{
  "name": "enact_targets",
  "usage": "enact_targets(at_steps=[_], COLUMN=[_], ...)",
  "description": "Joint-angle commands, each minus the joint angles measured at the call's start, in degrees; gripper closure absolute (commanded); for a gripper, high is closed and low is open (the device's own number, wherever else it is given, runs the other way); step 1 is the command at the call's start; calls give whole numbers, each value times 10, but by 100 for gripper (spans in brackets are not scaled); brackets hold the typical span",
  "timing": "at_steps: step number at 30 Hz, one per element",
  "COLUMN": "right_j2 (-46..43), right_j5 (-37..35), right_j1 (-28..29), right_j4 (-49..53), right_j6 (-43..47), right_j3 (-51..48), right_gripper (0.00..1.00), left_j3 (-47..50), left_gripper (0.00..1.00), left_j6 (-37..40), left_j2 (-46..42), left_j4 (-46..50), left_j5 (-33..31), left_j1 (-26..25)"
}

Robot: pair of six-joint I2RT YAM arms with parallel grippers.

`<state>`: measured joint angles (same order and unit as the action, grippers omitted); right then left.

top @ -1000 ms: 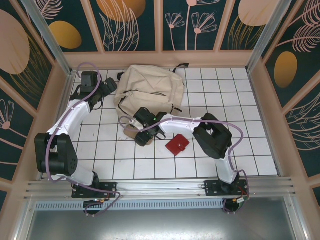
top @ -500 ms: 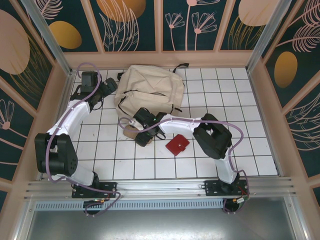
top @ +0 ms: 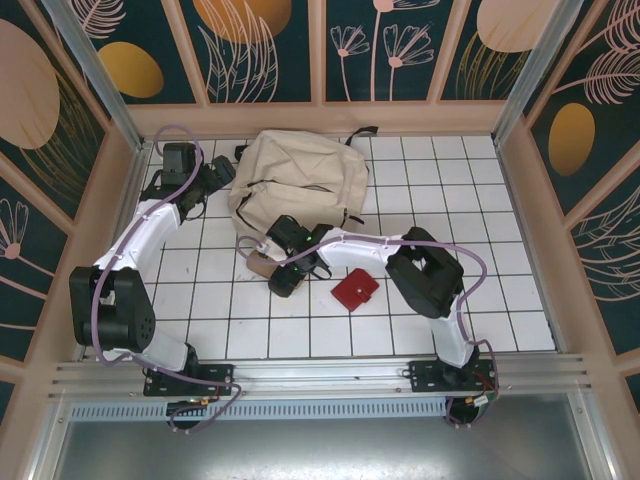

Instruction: Pack books, pencil case, and school supplies into a backpack

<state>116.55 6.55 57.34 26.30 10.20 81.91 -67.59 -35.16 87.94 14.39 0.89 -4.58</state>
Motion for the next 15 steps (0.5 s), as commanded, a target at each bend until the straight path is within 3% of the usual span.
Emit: enact_targets(at_steps=[1, 5, 15], right_j2=[4, 27, 41], right_j5=[-4, -39, -39], right_j1=[6, 9, 9], right_j4=[20, 26, 30], right_j6=[8, 11, 19], right_j3=[29, 34, 42], right_gripper=[20, 23, 23], left_j3=[0, -3, -13], left_gripper=[2, 1, 2], left_j6=[1, 2, 3], left_j2=[2, 2, 8], left_j4=[8, 9, 13], left_j5=[5, 7, 12], left_j1=[4, 4, 4])
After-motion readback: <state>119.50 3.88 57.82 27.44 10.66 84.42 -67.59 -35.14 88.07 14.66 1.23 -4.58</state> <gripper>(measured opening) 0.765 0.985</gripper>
